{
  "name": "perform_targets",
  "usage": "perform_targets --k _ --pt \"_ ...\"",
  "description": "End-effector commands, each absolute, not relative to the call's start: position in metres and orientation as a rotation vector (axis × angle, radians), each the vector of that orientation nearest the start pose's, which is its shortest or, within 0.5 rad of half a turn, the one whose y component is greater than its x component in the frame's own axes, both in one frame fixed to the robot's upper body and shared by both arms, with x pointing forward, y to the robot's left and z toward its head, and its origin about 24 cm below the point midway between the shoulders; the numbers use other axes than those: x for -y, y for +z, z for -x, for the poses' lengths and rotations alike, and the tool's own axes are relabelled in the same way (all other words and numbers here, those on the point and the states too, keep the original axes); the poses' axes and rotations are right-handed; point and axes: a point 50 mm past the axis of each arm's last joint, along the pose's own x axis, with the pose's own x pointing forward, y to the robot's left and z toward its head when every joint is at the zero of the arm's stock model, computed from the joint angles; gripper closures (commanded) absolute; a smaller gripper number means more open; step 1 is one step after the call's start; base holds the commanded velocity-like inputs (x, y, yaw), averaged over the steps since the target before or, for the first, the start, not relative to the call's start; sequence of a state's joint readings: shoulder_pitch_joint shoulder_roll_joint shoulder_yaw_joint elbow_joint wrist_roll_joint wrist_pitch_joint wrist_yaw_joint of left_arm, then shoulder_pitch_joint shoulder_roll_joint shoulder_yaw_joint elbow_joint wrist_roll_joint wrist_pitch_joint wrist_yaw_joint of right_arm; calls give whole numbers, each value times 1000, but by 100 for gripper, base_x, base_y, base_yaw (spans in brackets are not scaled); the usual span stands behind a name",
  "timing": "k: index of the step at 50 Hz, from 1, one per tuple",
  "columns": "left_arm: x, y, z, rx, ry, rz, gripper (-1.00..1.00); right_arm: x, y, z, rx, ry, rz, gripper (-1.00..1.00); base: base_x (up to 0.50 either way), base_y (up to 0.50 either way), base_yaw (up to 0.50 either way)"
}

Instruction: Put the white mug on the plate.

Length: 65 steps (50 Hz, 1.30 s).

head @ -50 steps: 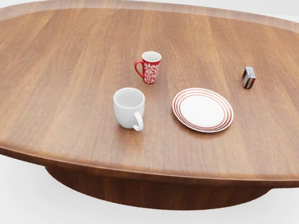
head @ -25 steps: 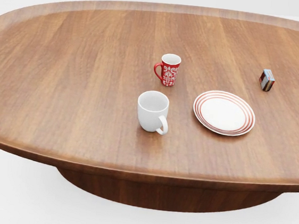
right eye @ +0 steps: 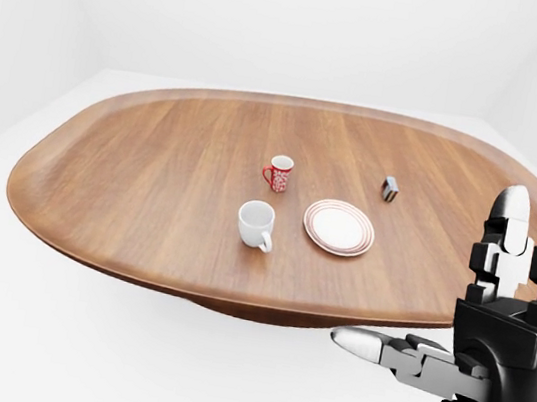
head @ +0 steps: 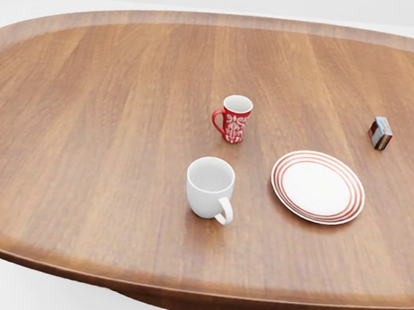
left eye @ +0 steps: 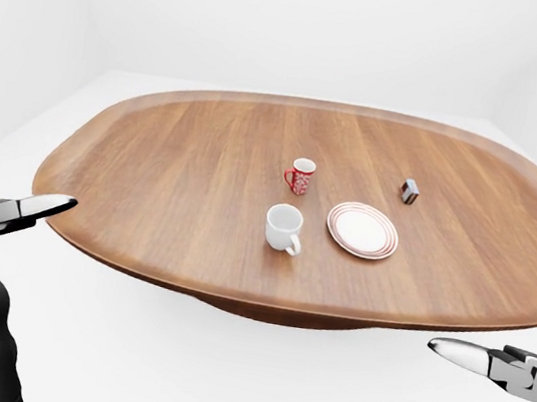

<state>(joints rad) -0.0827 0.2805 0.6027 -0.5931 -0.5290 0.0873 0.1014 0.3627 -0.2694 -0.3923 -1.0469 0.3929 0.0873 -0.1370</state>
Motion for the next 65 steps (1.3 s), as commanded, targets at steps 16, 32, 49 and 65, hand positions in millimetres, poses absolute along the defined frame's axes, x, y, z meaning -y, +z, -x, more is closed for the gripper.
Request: perform_targets --k 16,32,49,65 --pt "-283 217 -192 733 378 125 -100 217 215 -129 664 -206 94 -100 31 0 0" --pt "-282 218 -192 740 377 126 -100 217 215 -130 662 -203 86 -100 31 0 0" --pt "-282 218 -192 740 376 125 -100 216 214 -130 665 -203 94 -100 31 0 0" --pt "-282 219 -191 744 375 124 -100 211 219 -133 716 -199 175 -100 15 0 0"
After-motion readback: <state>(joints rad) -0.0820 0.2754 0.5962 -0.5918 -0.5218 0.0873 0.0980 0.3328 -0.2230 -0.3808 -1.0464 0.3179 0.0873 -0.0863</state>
